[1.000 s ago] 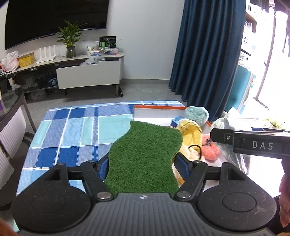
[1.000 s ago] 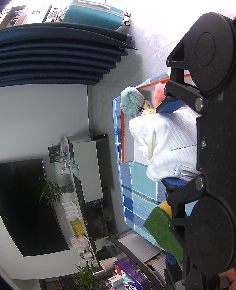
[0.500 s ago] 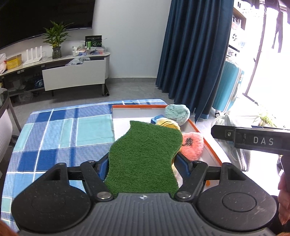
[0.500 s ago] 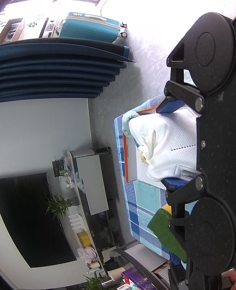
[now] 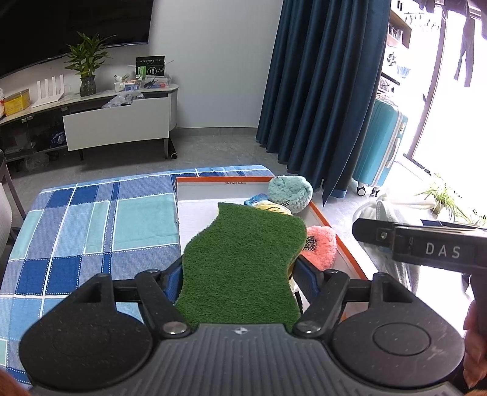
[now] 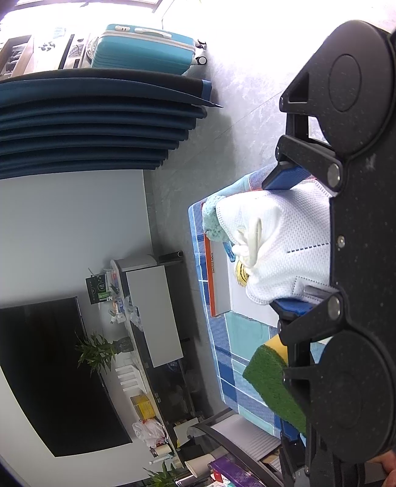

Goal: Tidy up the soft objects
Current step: 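Carry the sponge and white mask over the white box with both grippers, then lower the sponge and mask into the box and open both grippers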

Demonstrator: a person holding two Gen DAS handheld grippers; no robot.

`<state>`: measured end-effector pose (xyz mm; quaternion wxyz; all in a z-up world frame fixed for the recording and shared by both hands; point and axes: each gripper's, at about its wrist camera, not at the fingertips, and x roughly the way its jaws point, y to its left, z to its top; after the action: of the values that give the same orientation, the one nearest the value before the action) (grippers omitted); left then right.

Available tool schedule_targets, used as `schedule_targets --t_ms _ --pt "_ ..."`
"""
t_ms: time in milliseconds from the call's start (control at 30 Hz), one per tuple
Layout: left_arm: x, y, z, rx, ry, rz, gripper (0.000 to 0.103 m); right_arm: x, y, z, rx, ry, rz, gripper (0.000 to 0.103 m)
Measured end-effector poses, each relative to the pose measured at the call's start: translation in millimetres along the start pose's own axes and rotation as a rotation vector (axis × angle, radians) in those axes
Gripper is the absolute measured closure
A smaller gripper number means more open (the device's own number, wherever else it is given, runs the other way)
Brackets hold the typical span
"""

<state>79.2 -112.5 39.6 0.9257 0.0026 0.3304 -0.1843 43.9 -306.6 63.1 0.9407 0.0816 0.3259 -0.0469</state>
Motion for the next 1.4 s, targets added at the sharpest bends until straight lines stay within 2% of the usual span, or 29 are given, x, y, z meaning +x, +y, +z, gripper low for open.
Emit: schedule_targets --t_ms 900,1400 --pt "25 -6 25 0.003 0.025 -0.033 0.030 27 -18 9 0.033 0.057 0.000 0.018" --pt "38 -1 32 -0.007 0.046 -0.014 0.030 36 -15 8 0.028 0.076 0.018 0.017"
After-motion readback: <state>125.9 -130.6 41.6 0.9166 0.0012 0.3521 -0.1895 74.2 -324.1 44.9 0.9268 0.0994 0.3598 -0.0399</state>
